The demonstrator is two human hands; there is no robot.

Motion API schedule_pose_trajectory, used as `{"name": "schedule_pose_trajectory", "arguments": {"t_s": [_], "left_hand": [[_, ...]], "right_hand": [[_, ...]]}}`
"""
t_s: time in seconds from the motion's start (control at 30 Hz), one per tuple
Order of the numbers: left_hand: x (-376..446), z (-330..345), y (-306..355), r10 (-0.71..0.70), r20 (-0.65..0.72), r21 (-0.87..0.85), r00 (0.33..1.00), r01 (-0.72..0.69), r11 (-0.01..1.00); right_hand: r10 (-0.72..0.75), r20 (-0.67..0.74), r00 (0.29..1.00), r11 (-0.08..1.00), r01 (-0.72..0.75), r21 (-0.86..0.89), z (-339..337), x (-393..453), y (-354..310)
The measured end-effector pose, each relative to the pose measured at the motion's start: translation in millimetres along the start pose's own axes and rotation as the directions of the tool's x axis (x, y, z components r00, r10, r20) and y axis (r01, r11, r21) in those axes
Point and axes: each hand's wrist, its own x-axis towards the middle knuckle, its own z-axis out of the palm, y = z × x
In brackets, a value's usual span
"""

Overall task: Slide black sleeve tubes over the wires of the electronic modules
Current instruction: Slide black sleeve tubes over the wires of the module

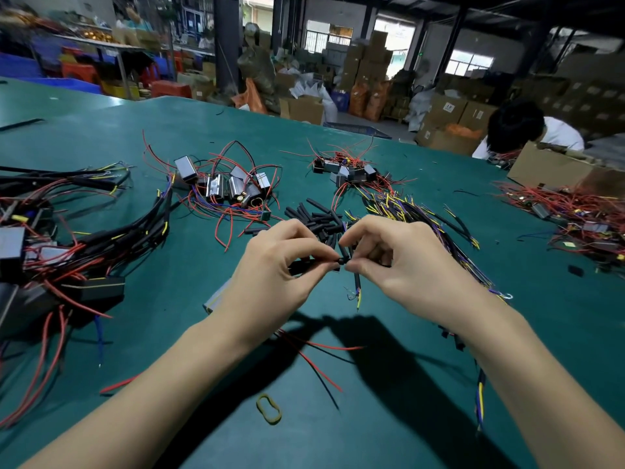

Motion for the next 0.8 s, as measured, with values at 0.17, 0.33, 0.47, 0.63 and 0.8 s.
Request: {"name": "schedule_pose_trajectory", "arguments": {"t_s": [0.17,0.33,0.47,0.63,0.8], "left_hand": [[-0.6,-0.3,-3.8,0.064,-0.034,0.032,0.997,-0.063,0.997],[0.7,-2.6,-1.0,0.059,-0.008,0.019,0.998,-0.059,0.998],[3.9,-8.6,-0.2,0.038,0.070,-0.028,0.997,-0.036,0.999],[3.3,-10.3,1.0,0.050,0.107,-0.058,0.993,-0.044,0.997],[1.5,-8.3,1.4,0.123,0.066,0.053,0.990,-0.127,0.990]], "right_hand": [[0.014,-0.051,0.999,0.997,-0.010,0.072,7.0,0.7,-2.1],[0.107,-0.049,0.993,0.972,-0.094,0.216,10.6,2.5,3.4],[0.123,0.004,0.992,0.933,-0.117,0.340,10.8,-2.0,7.7],[0.101,0.041,0.994,0.912,-0.109,0.396,5.4,-7.7,11.0],[0.128,0.014,0.992,0.900,-0.122,0.418,6.8,-6.4,9.3]]}}
